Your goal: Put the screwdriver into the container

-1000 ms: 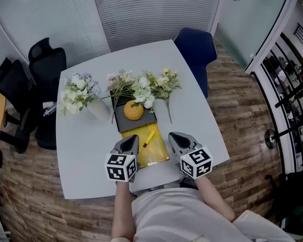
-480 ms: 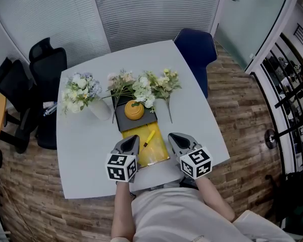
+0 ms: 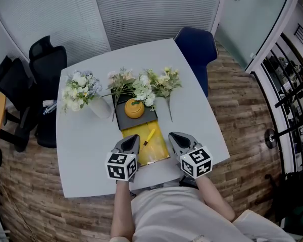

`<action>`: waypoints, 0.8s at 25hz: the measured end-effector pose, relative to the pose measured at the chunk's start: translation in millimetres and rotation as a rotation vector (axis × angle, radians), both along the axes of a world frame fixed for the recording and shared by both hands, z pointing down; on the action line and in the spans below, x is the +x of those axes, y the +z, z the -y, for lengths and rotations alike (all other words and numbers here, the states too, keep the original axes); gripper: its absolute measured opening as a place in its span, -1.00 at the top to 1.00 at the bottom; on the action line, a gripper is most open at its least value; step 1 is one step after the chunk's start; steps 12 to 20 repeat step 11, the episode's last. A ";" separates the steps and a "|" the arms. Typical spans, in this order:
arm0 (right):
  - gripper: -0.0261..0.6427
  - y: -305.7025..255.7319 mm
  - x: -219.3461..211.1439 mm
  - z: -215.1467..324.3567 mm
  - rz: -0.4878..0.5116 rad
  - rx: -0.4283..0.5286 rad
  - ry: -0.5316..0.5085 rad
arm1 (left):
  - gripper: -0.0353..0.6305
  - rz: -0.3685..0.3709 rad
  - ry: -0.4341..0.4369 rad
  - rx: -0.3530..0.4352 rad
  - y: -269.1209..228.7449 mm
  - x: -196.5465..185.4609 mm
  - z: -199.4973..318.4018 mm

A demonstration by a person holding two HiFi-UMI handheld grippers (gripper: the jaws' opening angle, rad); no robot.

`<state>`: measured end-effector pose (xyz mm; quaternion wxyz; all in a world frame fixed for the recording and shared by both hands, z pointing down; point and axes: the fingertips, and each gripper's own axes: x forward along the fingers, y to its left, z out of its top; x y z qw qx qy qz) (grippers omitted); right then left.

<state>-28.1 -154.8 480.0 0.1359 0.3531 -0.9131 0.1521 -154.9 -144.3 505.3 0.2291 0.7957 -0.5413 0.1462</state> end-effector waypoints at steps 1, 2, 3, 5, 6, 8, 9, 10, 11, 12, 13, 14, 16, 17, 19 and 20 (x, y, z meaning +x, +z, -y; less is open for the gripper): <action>0.88 0.1 -0.1 0.0 -0.001 0.000 0.000 | 0.87 -0.001 0.001 -0.001 0.3 0.3 -0.1; 0.88 0.0 -0.3 -0.1 -0.001 0.000 -0.001 | 0.87 -0.001 0.002 -0.002 0.6 0.5 -0.2; 0.88 0.0 -0.5 -0.1 -0.002 0.000 -0.002 | 0.87 -0.002 0.003 -0.003 0.9 0.4 -0.3; 0.88 -0.4 -1.0 -0.1 -0.002 0.000 -0.002 | 0.87 -0.003 0.003 -0.005 1.0 0.2 -0.4; 0.88 -0.6 -1.3 0.0 -0.001 -0.001 -0.003 | 0.87 -0.004 0.002 -0.006 0.9 0.1 -0.3; 0.88 -0.6 -1.7 0.6 -0.001 -0.002 -0.003 | 0.87 -0.005 0.002 -0.007 1.0 -0.3 0.4; 0.88 -0.4 -2.0 1.2 -0.001 -0.002 -0.003 | 0.87 -0.005 0.002 -0.008 1.3 -0.6 0.9; 0.88 -0.1 -2.3 1.9 -0.002 -0.003 -0.003 | 0.87 -0.004 0.001 -0.008 1.7 -1.1 1.6; 0.88 0.3 -2.6 2.6 -0.003 -0.003 -0.003 | 0.87 -0.003 0.001 -0.008 2.2 -1.6 2.3; 0.88 0.3 -2.6 2.6 -0.003 -0.003 -0.003 | 0.87 -0.003 0.001 -0.008 2.2 -1.6 2.3; 0.88 0.3 -2.6 2.6 -0.003 -0.003 -0.003 | 0.87 -0.003 0.001 -0.008 2.2 -1.6 2.3; 0.88 0.3 -2.6 2.6 -0.003 -0.003 -0.003 | 0.87 -0.003 0.001 -0.008 2.2 -1.6 2.3; 0.88 0.3 -2.6 2.6 -0.003 -0.003 -0.003 | 0.87 -0.003 0.001 -0.008 2.2 -1.6 2.3; 0.88 0.3 -2.6 2.6 -0.003 -0.003 -0.003 | 0.87 -0.003 0.001 -0.008 2.2 -1.6 2.3; 0.88 0.3 -2.6 2.6 -0.003 -0.003 -0.003 | 0.87 -0.003 0.001 -0.008 2.2 -1.6 2.3; 0.88 0.3 -2.6 2.6 -0.003 -0.003 -0.003 | 0.87 -0.003 0.001 -0.008 2.2 -1.6 2.3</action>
